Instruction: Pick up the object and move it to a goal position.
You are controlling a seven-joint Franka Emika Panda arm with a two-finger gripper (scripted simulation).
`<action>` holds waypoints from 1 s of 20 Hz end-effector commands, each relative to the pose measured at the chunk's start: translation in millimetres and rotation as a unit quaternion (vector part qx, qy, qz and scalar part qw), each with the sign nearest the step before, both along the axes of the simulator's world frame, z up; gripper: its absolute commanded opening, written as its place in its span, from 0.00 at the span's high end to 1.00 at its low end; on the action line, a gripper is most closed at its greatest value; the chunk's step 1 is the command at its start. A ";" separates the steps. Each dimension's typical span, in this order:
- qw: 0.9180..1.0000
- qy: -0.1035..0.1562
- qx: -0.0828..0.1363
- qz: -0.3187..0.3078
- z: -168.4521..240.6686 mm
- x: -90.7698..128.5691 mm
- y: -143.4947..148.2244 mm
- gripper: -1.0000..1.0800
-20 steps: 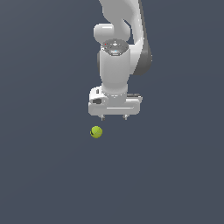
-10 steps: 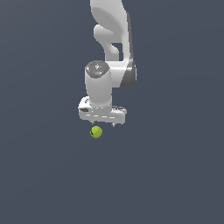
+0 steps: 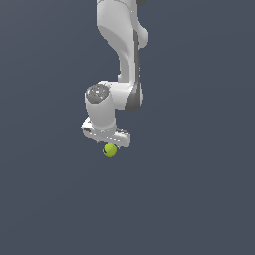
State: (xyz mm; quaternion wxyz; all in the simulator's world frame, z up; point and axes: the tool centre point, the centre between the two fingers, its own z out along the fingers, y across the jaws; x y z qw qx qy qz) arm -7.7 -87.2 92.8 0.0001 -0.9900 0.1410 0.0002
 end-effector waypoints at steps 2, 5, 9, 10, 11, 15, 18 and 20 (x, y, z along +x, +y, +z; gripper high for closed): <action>1.000 0.000 0.000 0.000 -0.4 0.0 0.0 0.04; 1.000 0.000 0.000 0.000 -6.3 -0.2 -0.1 0.04; 1.000 0.000 0.000 -0.002 -24.7 -1.0 -0.7 0.04; 1.000 0.000 0.000 -0.002 -30.7 -1.2 -0.8 0.04; 1.000 0.000 0.000 -0.002 -36.0 -1.4 -0.6 0.04; 1.000 0.000 0.000 -0.003 -49.3 -1.1 -1.1 0.04; 1.000 0.000 0.000 -0.003 -51.7 -0.4 -1.1 0.04; 1.000 0.000 0.000 -0.003 -51.7 -0.4 -1.1 1.00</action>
